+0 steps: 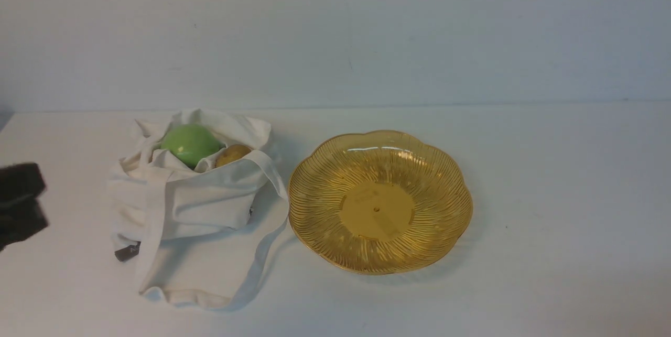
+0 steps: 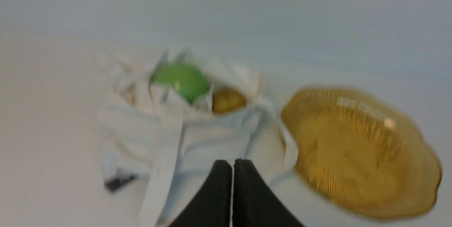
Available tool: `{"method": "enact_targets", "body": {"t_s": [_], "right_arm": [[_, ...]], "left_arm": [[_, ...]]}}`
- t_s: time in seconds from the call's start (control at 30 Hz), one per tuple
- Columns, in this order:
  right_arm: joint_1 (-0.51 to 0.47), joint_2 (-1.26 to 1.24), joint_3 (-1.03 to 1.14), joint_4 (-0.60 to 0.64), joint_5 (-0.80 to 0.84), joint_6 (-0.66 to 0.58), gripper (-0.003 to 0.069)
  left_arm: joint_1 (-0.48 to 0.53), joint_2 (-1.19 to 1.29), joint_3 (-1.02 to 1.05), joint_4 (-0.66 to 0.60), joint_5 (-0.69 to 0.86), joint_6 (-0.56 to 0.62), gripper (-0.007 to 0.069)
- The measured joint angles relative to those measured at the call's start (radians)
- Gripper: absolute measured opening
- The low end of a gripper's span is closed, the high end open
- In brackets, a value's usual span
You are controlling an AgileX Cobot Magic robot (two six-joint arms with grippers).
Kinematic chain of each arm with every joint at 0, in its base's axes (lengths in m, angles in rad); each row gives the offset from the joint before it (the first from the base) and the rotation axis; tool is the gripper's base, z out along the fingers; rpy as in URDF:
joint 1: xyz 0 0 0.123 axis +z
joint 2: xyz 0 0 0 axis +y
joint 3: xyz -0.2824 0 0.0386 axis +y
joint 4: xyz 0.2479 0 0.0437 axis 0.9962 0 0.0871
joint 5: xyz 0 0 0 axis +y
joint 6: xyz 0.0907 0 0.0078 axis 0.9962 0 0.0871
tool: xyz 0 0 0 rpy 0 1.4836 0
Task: Take the fruit out of the cloth bag on the white table and place them on a plate.
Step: 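Reach into the cloth bag and grasp a fruit inside it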
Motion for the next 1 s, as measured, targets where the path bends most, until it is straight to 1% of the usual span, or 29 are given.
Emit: {"method": "enact_targets", "body": {"t_s": [0.07,0.1,0.2,0.43,0.57,0.63,0.73,0.8,0.83,0.87,0.9,0.93,0.97,1.0], "right_arm": [[0.000,0.000,0.000,0.000,0.000,0.000,-0.0015],[0.000,0.000,0.000,0.000,0.000,0.000,-0.0015],[0.000,0.000,0.000,0.000,0.000,0.000,-0.0015],[0.000,0.000,0.000,0.000,0.000,0.001,-0.0015],[0.000,0.000,0.000,0.000,0.000,0.001,-0.0015],[0.000,0.000,0.000,0.000,0.000,0.001,-0.0015],[0.000,0.000,0.000,0.000,0.000,0.001,-0.0015],[0.000,0.000,0.000,0.000,0.000,0.001,-0.0015],[0.000,0.000,0.000,0.000,0.000,0.001,-0.0015],[0.000,0.000,0.000,0.001,0.000,0.001,-0.0015],[0.000,0.000,0.000,0.000,0.000,0.001,-0.0015],[0.000,0.000,0.000,0.000,0.000,0.001,-0.0015],[0.000,0.000,0.000,0.000,0.000,0.001,-0.0015],[0.000,0.000,0.000,0.000,0.000,0.001,-0.0015]], "left_arm": [[0.000,0.135,-0.087,0.001,0.106,0.015,-0.0008],[0.000,0.148,-0.095,0.002,0.121,0.018,-0.0008],[0.000,0.314,-0.204,0.004,0.174,0.061,-0.0008],[0.000,0.650,-0.436,0.004,0.175,0.180,-0.0008],[0.000,0.795,-0.543,0.005,0.153,0.237,-0.0006],[0.000,0.856,-0.588,0.006,0.135,0.257,0.0008],[0.000,0.937,-0.647,0.006,0.104,0.260,0.0066],[0.000,0.988,-0.675,0.007,0.069,0.260,0.0146],[0.000,0.992,-0.675,0.007,0.069,0.260,0.0146],[0.000,1.037,-0.696,0.013,0.035,0.261,0.0257],[0.000,1.057,-0.701,0.022,0.021,0.262,0.0314],[0.000,1.060,-0.703,0.023,0.017,0.262,0.0325],[0.000,1.078,-0.704,0.030,0.000,0.262,0.0372],[0.000,1.104,-0.707,0.042,-0.034,0.260,0.0472]]}}
